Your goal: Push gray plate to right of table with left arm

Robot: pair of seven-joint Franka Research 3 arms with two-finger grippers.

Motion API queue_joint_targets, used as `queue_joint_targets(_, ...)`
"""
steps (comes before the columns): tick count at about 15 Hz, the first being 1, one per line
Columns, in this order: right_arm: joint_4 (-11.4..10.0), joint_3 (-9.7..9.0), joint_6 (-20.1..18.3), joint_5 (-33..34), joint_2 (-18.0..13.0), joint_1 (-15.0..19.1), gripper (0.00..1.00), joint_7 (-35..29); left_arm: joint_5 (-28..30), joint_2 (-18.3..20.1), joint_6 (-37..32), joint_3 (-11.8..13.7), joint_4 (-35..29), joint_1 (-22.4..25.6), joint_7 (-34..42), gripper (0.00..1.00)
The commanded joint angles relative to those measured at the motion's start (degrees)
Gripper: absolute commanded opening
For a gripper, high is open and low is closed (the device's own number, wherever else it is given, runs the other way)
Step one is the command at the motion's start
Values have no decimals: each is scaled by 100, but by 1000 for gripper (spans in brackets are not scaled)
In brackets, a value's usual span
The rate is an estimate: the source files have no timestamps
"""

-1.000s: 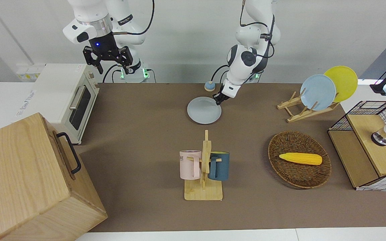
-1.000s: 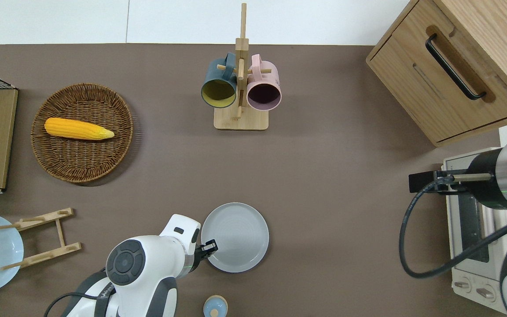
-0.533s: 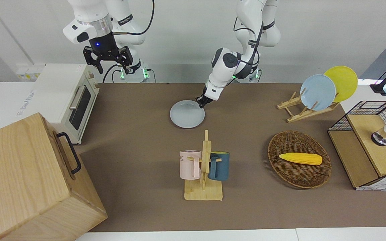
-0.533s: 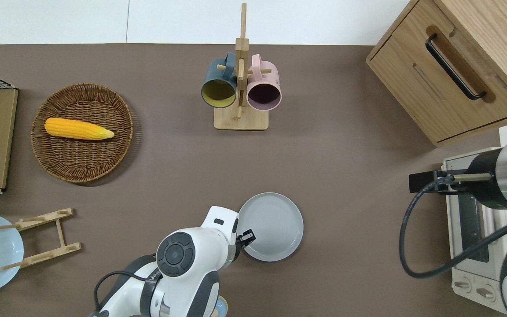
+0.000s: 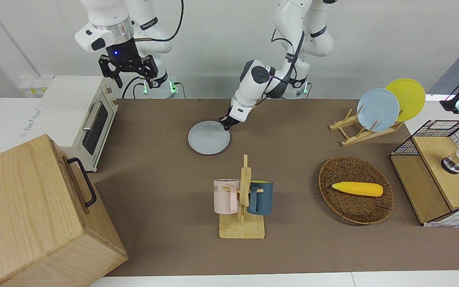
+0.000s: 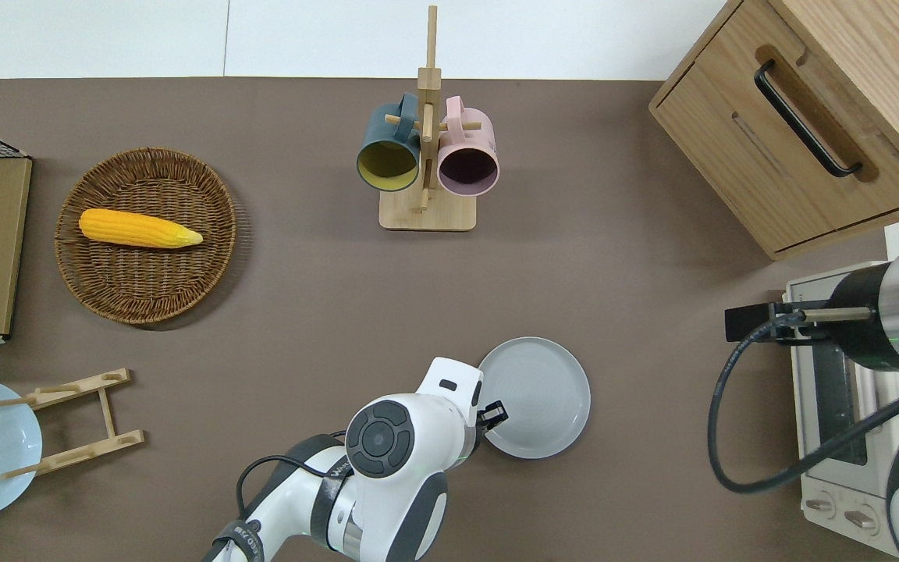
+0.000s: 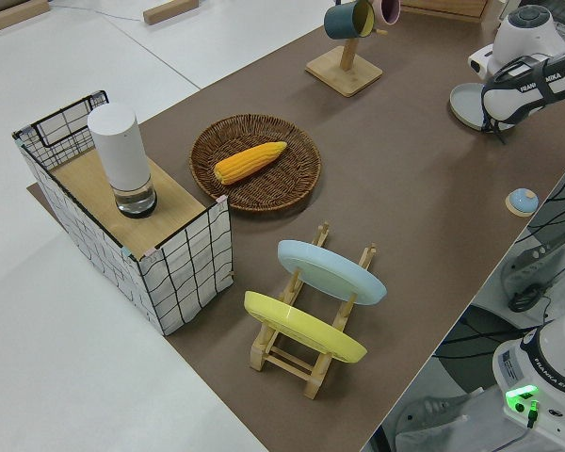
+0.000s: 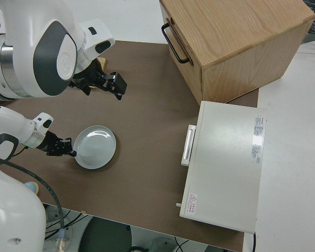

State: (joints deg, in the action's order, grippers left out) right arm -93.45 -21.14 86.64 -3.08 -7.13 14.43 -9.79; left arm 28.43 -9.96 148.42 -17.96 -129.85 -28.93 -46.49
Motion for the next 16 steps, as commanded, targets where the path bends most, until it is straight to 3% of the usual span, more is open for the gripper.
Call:
queue_joint_targets(1, -156, -83, -7, -123, -157, 139, 996, -58, 84, -444, 390, 82, 284, -305, -115, 0)
queue_joint_targets(3, -156, -83, 2, -123, -157, 139, 996, -58, 76, -480, 390, 82, 399, -306, -186, 393)
queue_joint_targets(4, -156, -83, 2, -123, -157, 139, 996, -58, 67, -506, 346, 82, 399, -280, -151, 486)
queue_joint_targets(5, -156, -83, 2, -123, -157, 139, 996, -67, 67, -472, 294, 73, 399, -262, -194, 673)
queue_joint_targets(6, -156, -83, 2, -123, -157, 139, 996, -58, 67, -384, 163, 56, 399, -236, -212, 922)
queue_joint_targets(7, -156, -83, 2, -123, -157, 139, 996, -58, 75, -209, -213, 64, 460, -158, -212, 980)
queue_joint_targets(10, -156, -83, 2, -123, -157, 139, 996, -58, 23, 554, -1644, 134, 487, 263, -115, 987)
queue_joint_targets(11, -156, -83, 2, -123, -157, 139, 996, -67, -21, 774, -2258, 465, 609, 335, 68, 987)
queue_joint_targets(14, -156, -83, 2, -123, -157, 139, 996, -58, -152, 838, -4183, 1502, 1416, 441, 1148, 991)
queue_joint_targets(16, -156, -83, 2, -123, -157, 139, 996, -58, -818, 891, -4881, 1856, 1778, 450, 1335, 991)
